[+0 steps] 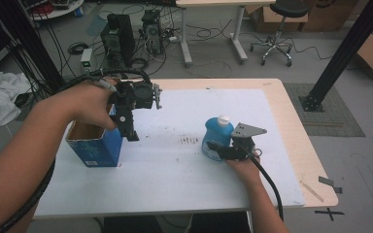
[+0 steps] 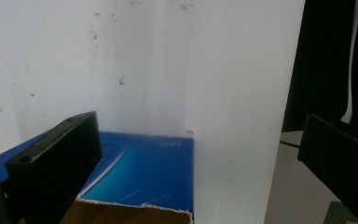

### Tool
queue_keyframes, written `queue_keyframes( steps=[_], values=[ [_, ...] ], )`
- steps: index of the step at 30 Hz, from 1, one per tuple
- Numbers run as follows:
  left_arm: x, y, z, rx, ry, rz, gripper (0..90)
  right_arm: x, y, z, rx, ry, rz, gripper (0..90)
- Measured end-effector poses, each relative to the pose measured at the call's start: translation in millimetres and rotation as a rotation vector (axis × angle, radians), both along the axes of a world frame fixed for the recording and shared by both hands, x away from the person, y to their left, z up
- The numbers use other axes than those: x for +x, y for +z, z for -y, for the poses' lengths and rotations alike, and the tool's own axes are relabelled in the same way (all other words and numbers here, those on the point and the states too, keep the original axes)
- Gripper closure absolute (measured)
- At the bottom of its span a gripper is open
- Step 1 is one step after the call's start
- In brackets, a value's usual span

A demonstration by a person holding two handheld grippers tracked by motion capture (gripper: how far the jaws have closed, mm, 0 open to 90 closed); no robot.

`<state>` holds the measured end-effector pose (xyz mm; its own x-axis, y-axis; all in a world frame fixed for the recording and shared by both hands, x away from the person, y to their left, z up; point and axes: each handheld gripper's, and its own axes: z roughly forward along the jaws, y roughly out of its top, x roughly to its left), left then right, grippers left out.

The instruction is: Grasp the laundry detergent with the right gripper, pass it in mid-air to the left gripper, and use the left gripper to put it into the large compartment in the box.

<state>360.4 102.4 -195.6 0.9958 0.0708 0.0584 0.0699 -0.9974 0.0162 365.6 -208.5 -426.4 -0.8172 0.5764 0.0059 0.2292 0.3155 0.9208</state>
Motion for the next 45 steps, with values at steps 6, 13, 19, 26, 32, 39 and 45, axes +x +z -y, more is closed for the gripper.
queue_keyframes(
  steps=[6, 13, 19, 26, 32, 39, 45],
  values=[
    [-0.7, -0.2, 0.0, -0.002, 0.000, 0.002, 0.1, -1.4, 0.0, -1.2, 0.001, 0.017, 0.005, 42.4],
    [-0.9, -0.2, 0.1, -0.007, -0.001, 0.003, 0.1, -2.2, 1.2, -1.3, -0.006, 0.019, 0.013, 45.7],
    [-0.2, 0.6, 1.1, -0.005, -0.003, 0.004, 0.1, -1.2, 5.8, -0.1, -0.007, 0.053, -0.007, 46.8],
    [-0.2, 3.9, 4.8, -0.003, -0.013, 0.006, 0.1, -4.3, 38.4, 2.4, -0.020, 0.134, 0.013, 46.7],
    [-0.8, 5.6, 7.8, -0.002, -0.018, 0.008, 0.1, -9.5, 65.3, 2.2, -0.027, 0.234, 0.018, 46.7],
    [-2.4, 4.9, 13.0, 0.003, -0.022, 0.004, 0.1, -17.1, 75.4, -8.7, -0.034, 0.355, 0.009, 46.5],
    [-4.1, 1.5, 17.3, 0.014, -0.029, -0.004, 0.1, -23.7, 70.6, -26.7, -0.065, 0.445, -0.004, 46.4]
  ],
)
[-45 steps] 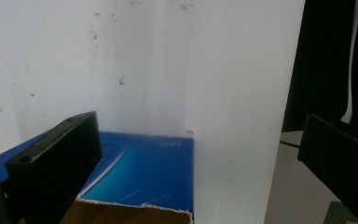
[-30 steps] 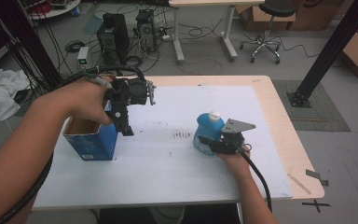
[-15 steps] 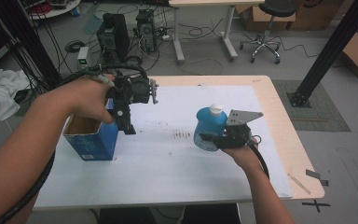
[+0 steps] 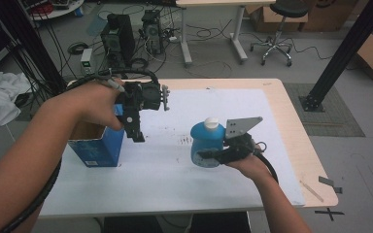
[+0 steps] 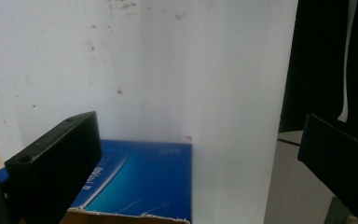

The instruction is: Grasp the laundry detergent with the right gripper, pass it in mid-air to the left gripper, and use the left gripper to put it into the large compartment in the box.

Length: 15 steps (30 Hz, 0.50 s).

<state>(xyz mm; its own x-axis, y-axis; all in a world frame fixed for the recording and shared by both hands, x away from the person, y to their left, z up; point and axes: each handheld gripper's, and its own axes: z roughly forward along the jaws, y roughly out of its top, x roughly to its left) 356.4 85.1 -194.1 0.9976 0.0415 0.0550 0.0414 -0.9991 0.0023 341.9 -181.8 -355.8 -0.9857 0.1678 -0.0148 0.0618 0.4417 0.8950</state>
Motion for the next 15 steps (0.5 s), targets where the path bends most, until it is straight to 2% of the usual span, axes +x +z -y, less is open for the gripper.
queue_keyframes(
  steps=[7, 15],
  values=[
    [-3.1, -8.8, 3.2, 0.020, -0.004, -0.008, 0.1, -3.0, -9.9, -17.8, 0.005, 0.053, -0.015, 46.3],
    [-7.6, -19.4, 8.7, 0.028, -0.014, -0.015, 0.1, -5.2, -15.9, -37.4, 0.011, 0.081, -0.010, 46.4]
  ],
)
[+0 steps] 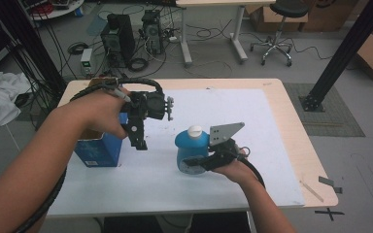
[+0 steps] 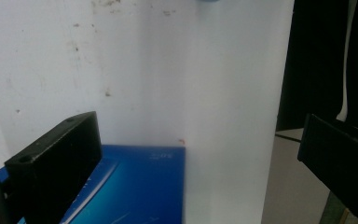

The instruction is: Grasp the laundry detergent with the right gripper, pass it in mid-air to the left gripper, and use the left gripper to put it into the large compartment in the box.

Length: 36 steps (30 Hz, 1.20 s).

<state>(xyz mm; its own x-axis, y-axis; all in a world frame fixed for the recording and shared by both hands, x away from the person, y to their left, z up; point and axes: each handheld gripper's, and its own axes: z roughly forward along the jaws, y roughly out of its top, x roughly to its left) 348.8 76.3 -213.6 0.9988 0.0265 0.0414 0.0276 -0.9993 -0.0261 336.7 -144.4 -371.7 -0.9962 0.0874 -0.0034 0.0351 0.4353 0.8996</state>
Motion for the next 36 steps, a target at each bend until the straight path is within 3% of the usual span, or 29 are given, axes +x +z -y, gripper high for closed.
queue_keyframes(
  steps=[17, 31, 35, 36],
  values=[
    [-14.5, -18.7, 13.3, -0.001, -0.037, -0.002, 0.1, -4.2, -8.4, -52.8, 0.019, 0.053, 0.020, 46.3],
    [-22.7, -33.7, 16.4, -0.025, -0.046, -0.021, 0.1, -7.1, -10.8, -80.6, 0.007, 0.079, 0.024, 46.3],
    [-24.7, -37.9, 17.1, -0.022, -0.048, -0.020, 0.1, -5.7, -11.1, -85.8, 0.010, 0.083, 0.045, 46.4],
    [-24.9, -38.3, 17.1, -0.022, -0.048, -0.019, 0.1, -7.0, -11.0, -87.0, 0.019, 0.083, 0.028, 46.3]
  ],
)
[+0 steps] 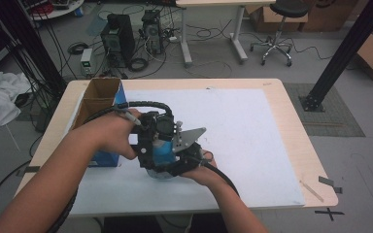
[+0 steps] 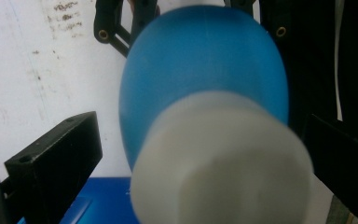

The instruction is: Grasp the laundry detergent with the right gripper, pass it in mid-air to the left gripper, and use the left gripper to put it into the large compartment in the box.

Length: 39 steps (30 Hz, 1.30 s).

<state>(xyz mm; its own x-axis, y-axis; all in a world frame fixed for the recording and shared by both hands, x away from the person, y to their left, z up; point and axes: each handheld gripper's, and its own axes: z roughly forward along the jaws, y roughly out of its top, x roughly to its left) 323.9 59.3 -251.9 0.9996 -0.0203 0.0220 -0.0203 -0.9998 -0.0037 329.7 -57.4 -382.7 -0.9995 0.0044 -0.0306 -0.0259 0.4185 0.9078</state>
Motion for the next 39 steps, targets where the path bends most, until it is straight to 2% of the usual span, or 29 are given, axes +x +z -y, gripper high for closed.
queue_keyframes(
  steps=[8, 10, 11, 15, 21, 23, 27, 33, 34, 39],
  values=[
    [-2.4, -4.1, -1.0, -0.003, 0.003, 0.010, 0.1, -2.2, 0.5, -6.5, -0.022, -0.003, -0.013, 46.3],
    [-2.8, -5.2, -1.5, -0.005, 0.007, 0.013, 0.3, -4.0, 0.7, -8.0, -0.025, -0.011, -0.029, 46.3],
    [-2.9, -5.3, -1.6, -0.001, 0.007, 0.014, 0.3, -2.3, 0.3, -9.2, -0.023, 0.000, -0.004, 46.3],
    [-3.7, -5.5, -2.9, 0.003, 0.012, 0.025, 0.9, -1.9, 0.4, -11.3, -0.015, -0.002, 0.008, 46.3],
    [-4.8, -4.0, -3.0, 0.006, 0.012, 0.036, 4.8, -2.5, -0.1, -12.3, -0.021, -0.001, 0.002, 46.3],
    [-5.2, -3.8, -2.6, 0.008, 0.013, 0.034, 6.4, -3.4, -0.3, -12.3, -0.029, -0.001, -0.012, 46.3],
    [-6.2, -4.5, -1.7, 0.007, 0.012, 0.038, 9.9, -2.0, -0.5, -13.5, -0.022, 0.004, 0.010, 46.3],
    [-5.4, -6.3, -2.1, 0.008, 0.019, 0.035, 14.1, -1.9, -0.7, -13.7, -0.023, 0.005, 0.008, 46.3],
    [-5.2, -6.2, -2.4, 0.009, 0.020, 0.041, 15.4, -2.7, -0.6, -13.7, -0.018, -0.001, -0.007, 46.3],
    [-4.6, -4.9, -2.5, 0.015, 0.022, 0.050, 16.4, -1.5, -0.2, -13.3, -0.009, -0.004, 0.008, 46.3]
  ],
)
